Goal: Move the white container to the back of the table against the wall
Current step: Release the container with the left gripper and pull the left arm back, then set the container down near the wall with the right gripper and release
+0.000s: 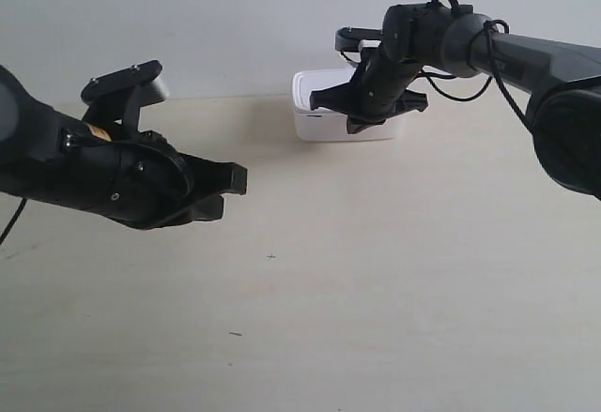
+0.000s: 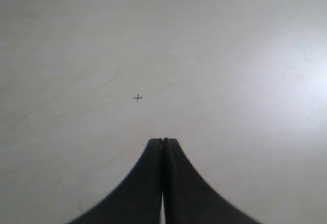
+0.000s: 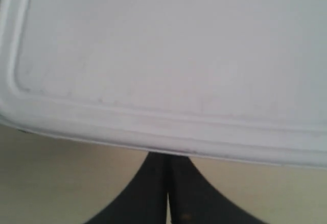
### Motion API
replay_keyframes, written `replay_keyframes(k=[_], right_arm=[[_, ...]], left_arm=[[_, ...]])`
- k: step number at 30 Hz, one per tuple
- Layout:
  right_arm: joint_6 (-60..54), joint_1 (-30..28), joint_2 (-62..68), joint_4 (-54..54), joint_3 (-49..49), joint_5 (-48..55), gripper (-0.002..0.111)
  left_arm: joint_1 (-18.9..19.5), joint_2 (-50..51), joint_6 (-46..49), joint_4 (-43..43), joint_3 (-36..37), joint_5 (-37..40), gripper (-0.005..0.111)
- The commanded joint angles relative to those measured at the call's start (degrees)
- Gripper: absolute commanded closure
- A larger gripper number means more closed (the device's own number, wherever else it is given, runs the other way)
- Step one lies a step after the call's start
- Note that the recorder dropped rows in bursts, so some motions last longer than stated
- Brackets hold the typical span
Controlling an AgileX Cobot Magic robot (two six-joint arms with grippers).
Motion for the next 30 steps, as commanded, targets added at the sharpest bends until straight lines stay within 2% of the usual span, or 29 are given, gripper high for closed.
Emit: replay_keyframes(k=[1, 20, 30], right_arm=[[-0.5, -0.7, 1.3, -0.1, -0.6, -1.4, 0.108], [-0.5, -0.7, 2.0, 1.2, -0.6, -11.1, 0.108], [-0.5, -0.7, 2.0, 1.3, -0.6, -14.4, 0.108]], left_arm=[[-0.2, -3.3, -0.3, 0.4, 1.2, 0.8, 0.107], [-0.2, -12.8, -0.5, 0.4, 1.3, 9.0, 0.107], [-0.2, -15.4, -1.2, 0.5, 1.3, 10.4, 0.107]])
